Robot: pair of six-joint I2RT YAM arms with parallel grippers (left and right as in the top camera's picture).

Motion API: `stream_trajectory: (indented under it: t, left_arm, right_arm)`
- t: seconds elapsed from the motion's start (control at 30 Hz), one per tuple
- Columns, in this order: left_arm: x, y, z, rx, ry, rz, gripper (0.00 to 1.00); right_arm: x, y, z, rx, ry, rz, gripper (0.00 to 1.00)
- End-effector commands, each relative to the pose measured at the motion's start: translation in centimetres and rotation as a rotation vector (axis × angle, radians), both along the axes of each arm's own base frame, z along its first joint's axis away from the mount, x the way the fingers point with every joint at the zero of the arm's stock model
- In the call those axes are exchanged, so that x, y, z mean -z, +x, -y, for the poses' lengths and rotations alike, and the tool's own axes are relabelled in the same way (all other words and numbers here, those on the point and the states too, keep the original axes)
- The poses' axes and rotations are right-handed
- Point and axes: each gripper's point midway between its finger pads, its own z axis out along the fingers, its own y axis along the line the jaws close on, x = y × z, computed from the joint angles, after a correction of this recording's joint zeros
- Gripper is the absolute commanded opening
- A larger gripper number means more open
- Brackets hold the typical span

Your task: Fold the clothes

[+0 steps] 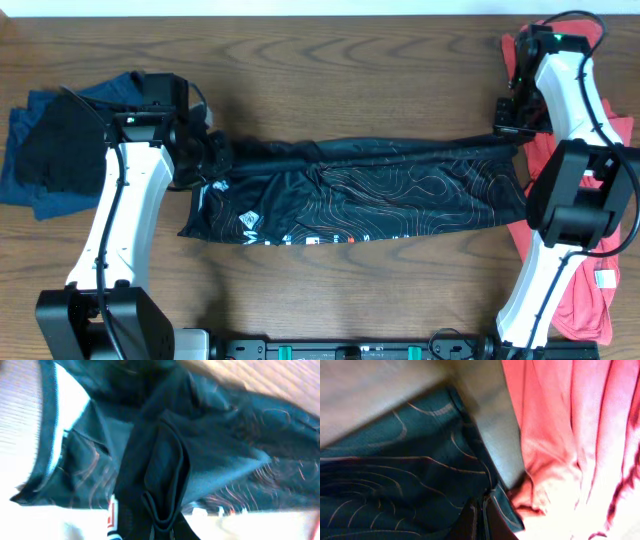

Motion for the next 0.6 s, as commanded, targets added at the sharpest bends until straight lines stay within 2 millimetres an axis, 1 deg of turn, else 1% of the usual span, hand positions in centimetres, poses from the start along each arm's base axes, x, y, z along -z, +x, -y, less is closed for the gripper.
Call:
stream_trajectory:
  t: [0.0,0.07,0.17,0.27,0.33,0.47,0.57]
  left_arm:
    - [-1.2,-1.5,2.3,0.125,-0.120,0.008,0.06]
    - [-1.1,-2.6,2.0,0.126,-0.104,-0.034,0.06]
    - [-0.3,-4.0,0.3,0.100,-0.002,-0.106,0.06]
    - [0.2,-4.8,-1.6,0.078,0.108,-0.146,0.06]
    - [0.4,-4.8,-2.6,0.068,0.167,-0.151,0.06]
    - [0.5,-4.8,-2.7,0.067,0.175,-0.151,0.06]
    - [1.0,-4.9,-2.7,0.067,0.175,-0.156,0.06]
  right_arm:
    - [-1.5,-0.6,0.9,0.013,-0.034,0.002,0.02]
    - [-1.6,-1.3,0.8,0.012,-0.031,-0.026,0.03]
    - [-1.7,-2.1,0.7,0.011,-0.027,-0.057,0.04]
    - [-1.8,-2.4,0.6,0.009,-0.025,-0.071,0.05]
    - [-1.9,-2.8,0.5,0.008,-0.023,-0.087,0.05]
    - [-1.9,-3.3,0.4,0.008,-0.020,-0.112,0.06]
    - [-1.9,-3.6,0.4,0.008,-0.019,-0.124,0.06]
